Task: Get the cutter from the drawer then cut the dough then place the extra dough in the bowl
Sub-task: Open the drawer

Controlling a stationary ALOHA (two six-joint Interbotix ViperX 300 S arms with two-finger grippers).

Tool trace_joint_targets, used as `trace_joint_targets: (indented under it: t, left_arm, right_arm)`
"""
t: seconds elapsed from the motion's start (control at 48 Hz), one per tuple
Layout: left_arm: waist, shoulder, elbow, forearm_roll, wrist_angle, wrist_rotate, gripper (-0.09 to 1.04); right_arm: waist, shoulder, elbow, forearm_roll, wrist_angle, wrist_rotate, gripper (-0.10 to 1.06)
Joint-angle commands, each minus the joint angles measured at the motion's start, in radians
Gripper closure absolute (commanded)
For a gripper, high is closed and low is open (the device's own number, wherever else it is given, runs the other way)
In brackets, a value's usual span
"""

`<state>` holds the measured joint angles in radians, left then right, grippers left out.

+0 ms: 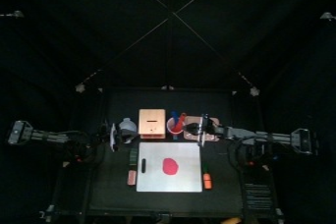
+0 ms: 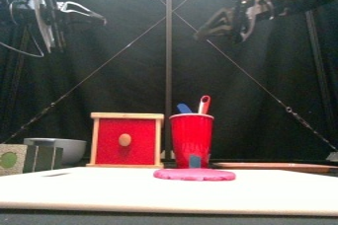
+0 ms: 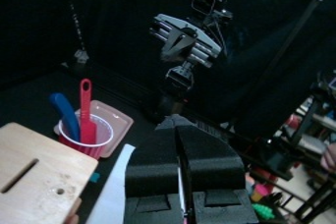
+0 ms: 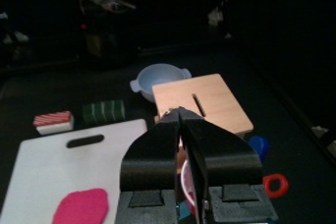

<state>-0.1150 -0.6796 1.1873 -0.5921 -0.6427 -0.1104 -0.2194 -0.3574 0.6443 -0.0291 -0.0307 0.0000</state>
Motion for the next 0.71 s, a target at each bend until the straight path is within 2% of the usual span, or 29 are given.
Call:
trace_joint_targets:
  t: [0.021,0.208,0.354,0.542,0.708]
  left_arm:
    - [-0.060,0.069,-0.017,-0.213,-0.061,-0.038,0.94]
    - [-0.164,0.202,-0.038,-0.463,-0.176,-0.049,0.94]
    - [-0.206,0.327,-0.094,-0.603,-0.210,-0.051,0.94]
    - [-0.206,0.439,-0.152,-0.634,-0.178,-0.067,0.92]
    - [-0.192,0.479,-0.166,-0.653,-0.161,-0.123,0.91]
  right_arm:
    - [0.003,0.106,-0.184,-0.017,0.097,0.002,0.92]
    - [-0.002,0.298,-0.390,-0.064,0.302,-0.008,0.92]
    - [-0.017,0.443,-0.506,-0.069,0.394,-0.026,0.92]
    - [-0.025,0.569,-0.603,-0.057,0.448,-0.069,0.92]
    - [-0.037,0.634,-0.663,-0.041,0.518,-0.071,0.92]
